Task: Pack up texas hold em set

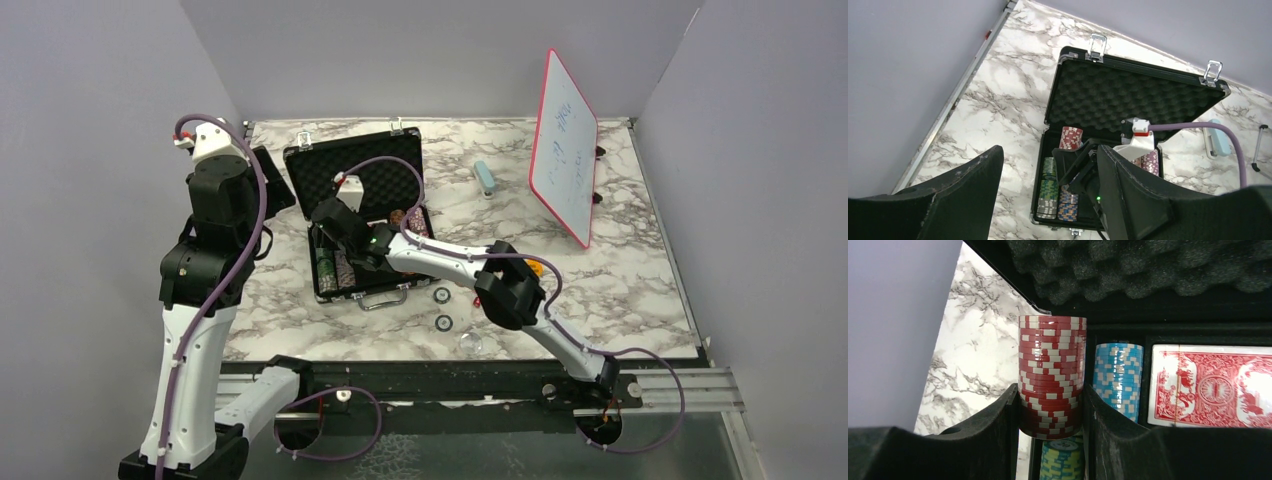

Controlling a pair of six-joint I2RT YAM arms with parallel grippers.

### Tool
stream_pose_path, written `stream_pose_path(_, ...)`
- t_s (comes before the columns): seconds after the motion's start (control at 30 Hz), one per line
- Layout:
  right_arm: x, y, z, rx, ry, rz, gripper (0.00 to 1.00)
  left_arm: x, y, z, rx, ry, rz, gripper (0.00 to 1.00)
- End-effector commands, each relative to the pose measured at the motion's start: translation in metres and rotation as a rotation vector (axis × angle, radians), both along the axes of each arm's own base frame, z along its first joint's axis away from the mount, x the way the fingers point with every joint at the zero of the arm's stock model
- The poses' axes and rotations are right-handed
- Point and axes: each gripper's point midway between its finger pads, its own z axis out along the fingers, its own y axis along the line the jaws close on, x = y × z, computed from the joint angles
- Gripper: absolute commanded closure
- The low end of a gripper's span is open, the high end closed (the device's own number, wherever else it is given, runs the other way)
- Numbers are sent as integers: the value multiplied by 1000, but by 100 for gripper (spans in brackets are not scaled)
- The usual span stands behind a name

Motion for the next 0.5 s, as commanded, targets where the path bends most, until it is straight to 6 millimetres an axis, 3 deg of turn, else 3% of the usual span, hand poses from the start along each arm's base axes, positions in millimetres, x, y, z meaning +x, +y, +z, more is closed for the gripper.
stream_pose_path(0.0,13,20,25,78,-98,-19,95,-11,13,17,50,-34,51,29)
stream_pose_path(0.47,27,28,16,46,-204,-4,92,-9,12,3,75,3,54,29)
